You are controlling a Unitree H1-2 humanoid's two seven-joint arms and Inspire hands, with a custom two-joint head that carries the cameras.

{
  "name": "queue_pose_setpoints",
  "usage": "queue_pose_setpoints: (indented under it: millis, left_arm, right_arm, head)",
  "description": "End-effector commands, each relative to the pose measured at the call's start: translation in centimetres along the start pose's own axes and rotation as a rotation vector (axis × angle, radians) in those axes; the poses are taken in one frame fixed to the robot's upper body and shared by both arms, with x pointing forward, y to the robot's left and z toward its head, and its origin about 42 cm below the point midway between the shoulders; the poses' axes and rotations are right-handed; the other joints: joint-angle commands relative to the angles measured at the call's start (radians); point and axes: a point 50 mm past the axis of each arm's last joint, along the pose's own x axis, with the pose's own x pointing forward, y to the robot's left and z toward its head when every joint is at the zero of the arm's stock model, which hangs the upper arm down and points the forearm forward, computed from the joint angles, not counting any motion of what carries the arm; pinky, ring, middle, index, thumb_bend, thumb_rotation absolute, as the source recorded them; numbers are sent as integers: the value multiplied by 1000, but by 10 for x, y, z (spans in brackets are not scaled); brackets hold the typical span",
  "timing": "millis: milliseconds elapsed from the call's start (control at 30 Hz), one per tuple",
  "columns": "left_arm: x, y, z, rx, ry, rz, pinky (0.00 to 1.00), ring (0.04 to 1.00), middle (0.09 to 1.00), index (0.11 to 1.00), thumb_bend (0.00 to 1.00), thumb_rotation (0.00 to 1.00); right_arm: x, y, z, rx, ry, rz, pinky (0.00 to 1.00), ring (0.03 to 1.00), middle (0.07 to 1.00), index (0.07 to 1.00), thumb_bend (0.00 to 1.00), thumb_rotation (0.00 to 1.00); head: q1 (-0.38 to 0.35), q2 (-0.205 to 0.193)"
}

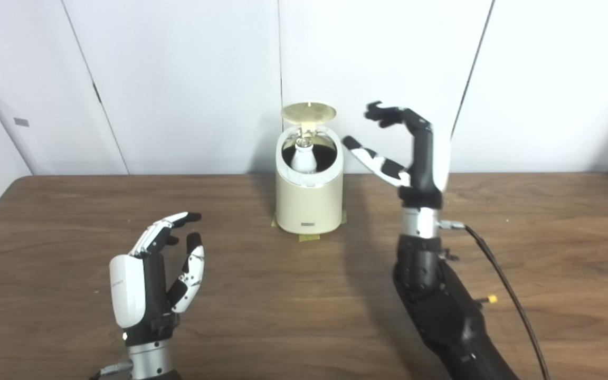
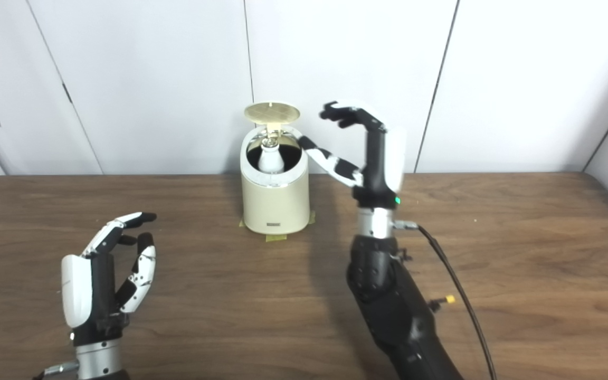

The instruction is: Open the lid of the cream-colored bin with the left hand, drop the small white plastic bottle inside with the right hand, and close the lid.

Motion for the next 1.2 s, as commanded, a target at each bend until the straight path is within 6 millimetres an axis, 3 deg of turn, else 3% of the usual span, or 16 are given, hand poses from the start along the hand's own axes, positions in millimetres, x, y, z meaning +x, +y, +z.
queue_pose_setpoints:
  millis: [0, 133, 267, 300, 367, 433, 567, 833, 1067, 1167]
  left_arm:
    - [2, -8, -2, -17, 6, 7, 575, 700, 697, 675, 213, 649]
    - [2, -5, -4, -29, -1, 9, 574, 698, 693, 672, 217, 636]
    - [3, -4, -6, -28, 7, -6, 573, 697, 695, 675, 222, 638]
    - [3, -3, -6, -25, 8, -11, 573, 697, 696, 677, 221, 639]
    - [3, -3, -6, -18, 9, -14, 575, 698, 699, 679, 221, 626]
    - [3, -3, -7, -16, 7, -12, 574, 698, 699, 679, 227, 605]
    - [2, -3, -7, -19, 4, -14, 575, 699, 699, 680, 229, 598]
    - [2, 1, -9, -19, 8, -16, 573, 697, 697, 678, 231, 542]
    - [2, 4, -10, -19, 13, -29, 576, 696, 696, 675, 239, 622]
    - [6, 4, -4, -23, 29, -57, 594, 712, 705, 688, 269, 633]
  right_arm:
    - [12, -13, 7, 41, -39, -31, 488, 536, 565, 492, 488, 173]
    - [-1, -39, 13, 26, 35, 10, 490, 540, 561, 492, 488, 170]
    - [-15, -59, 17, 5, 91, 74, 511, 599, 626, 494, 482, 157]
    - [-19, -64, 17, -1, 111, 92, 532, 624, 650, 585, 383, 298]
    - [-27, -70, 16, -8, 143, 121, 557, 657, 683, 673, 282, 469]
    - [-34, -74, 15, -21, 163, 146, 566, 667, 695, 700, 251, 542]
    - [-43, -78, 14, -43, 196, 176, 572, 671, 698, 707, 241, 594]
    - [-53, -77, 8, -55, 216, 204, 561, 660, 690, 694, 258, 541]
    - [-61, -77, 5, -56, 240, 200, 554, 655, 688, 686, 242, 429]
    - [-62, -75, 4, -54, 242, 199, 545, 651, 684, 685, 241, 450]
  head:
    - [-2, -1]
    - [-6, 1]
    - [-10, -2]
    - [-10, -2]
    - [-10, -2]
    - [-12, -1]
    - [-12, -4]
    - [-6, -2]
    - [-5, -2]
    - [3, -7]
